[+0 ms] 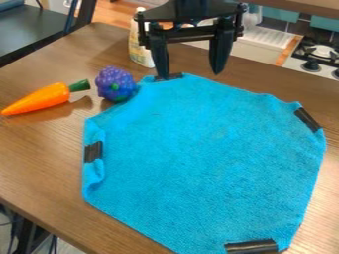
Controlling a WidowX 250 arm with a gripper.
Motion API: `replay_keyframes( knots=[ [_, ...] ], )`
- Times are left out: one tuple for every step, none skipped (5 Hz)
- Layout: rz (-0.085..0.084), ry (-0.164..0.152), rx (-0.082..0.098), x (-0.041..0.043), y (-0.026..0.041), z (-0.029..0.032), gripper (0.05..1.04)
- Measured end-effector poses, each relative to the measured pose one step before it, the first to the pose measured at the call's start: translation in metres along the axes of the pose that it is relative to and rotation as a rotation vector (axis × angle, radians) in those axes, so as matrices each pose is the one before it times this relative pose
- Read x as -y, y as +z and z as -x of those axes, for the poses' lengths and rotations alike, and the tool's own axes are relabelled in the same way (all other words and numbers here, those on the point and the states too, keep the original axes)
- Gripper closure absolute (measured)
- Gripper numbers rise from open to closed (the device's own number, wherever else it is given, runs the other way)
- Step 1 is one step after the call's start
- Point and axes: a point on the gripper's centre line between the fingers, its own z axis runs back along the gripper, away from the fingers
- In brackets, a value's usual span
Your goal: Pick up the carrot and place it on bottom right side of napkin
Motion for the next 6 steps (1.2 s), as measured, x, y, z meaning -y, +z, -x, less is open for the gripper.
replay_keyframes(
  knots=[
    [-0.0095,-0.0107,-0.0241,-0.00014,-0.00827,0.00232,0.083],
    [0.0558,-0.1166,-0.0392,-0.02287,-0.01143,-0.01386,0.083],
    [0.0622,-0.1080,0.0186,-0.01443,0.00795,-0.00504,0.083],
    [0.0413,-0.1332,0.0200,-0.02259,0.00603,-0.00010,0.083],
    [0.0495,-0.2399,0.0106,-0.01934,0.00585,-0.00196,0.083],
    [-0.0487,-0.1832,-0.0283,-0.02309,-0.00321,0.00747,0.083]
  ],
)
